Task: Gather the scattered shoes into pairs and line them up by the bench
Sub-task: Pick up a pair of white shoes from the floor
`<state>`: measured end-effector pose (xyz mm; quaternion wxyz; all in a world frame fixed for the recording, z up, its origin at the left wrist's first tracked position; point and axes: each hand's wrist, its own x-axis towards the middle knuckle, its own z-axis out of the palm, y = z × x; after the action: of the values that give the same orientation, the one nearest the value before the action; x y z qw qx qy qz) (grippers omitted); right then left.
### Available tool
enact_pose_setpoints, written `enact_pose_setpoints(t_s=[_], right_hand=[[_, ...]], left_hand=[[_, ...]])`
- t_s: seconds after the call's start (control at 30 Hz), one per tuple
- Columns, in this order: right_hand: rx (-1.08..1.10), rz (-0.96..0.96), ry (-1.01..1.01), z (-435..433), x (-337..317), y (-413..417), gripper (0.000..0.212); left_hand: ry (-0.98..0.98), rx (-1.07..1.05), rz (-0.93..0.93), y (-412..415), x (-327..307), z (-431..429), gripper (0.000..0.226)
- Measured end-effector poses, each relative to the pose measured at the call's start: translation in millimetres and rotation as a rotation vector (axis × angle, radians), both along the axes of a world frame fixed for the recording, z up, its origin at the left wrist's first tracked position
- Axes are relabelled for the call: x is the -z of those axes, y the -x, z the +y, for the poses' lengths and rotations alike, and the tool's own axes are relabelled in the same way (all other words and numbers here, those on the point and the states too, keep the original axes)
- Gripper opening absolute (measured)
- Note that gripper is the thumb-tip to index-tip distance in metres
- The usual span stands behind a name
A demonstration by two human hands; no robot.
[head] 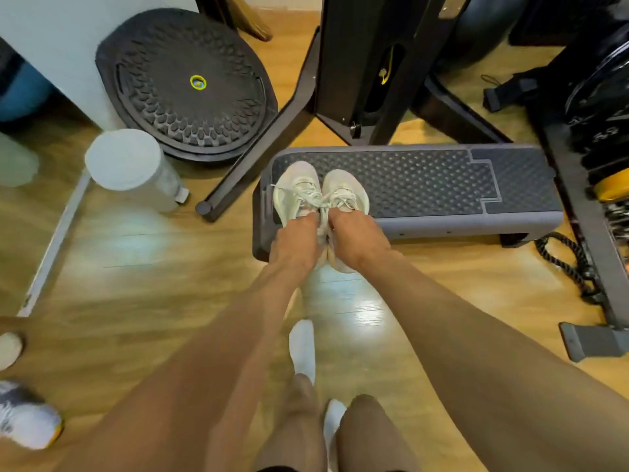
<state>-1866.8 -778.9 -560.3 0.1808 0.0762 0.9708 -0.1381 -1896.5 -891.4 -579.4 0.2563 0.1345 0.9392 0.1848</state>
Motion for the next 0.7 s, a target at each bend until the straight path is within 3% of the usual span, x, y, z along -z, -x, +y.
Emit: enact_pose_setpoints(t_s=[0.23,0.4,0.7], right_hand=[[0.040,-0.035,-0.003,42,100,85,0.035],[0.034,-0.077,-0.021,65,163,123,0.032],[0.012,-0.047,0.013,71,210,134,0.027]], left_hand=[[0.030,-0.041,-0.026,88,99,41,0.035],[0.020,-0.099,-0.038,115,160,61,0.024],[0.060,-0.176,-0.019,111,210,66,0.021]])
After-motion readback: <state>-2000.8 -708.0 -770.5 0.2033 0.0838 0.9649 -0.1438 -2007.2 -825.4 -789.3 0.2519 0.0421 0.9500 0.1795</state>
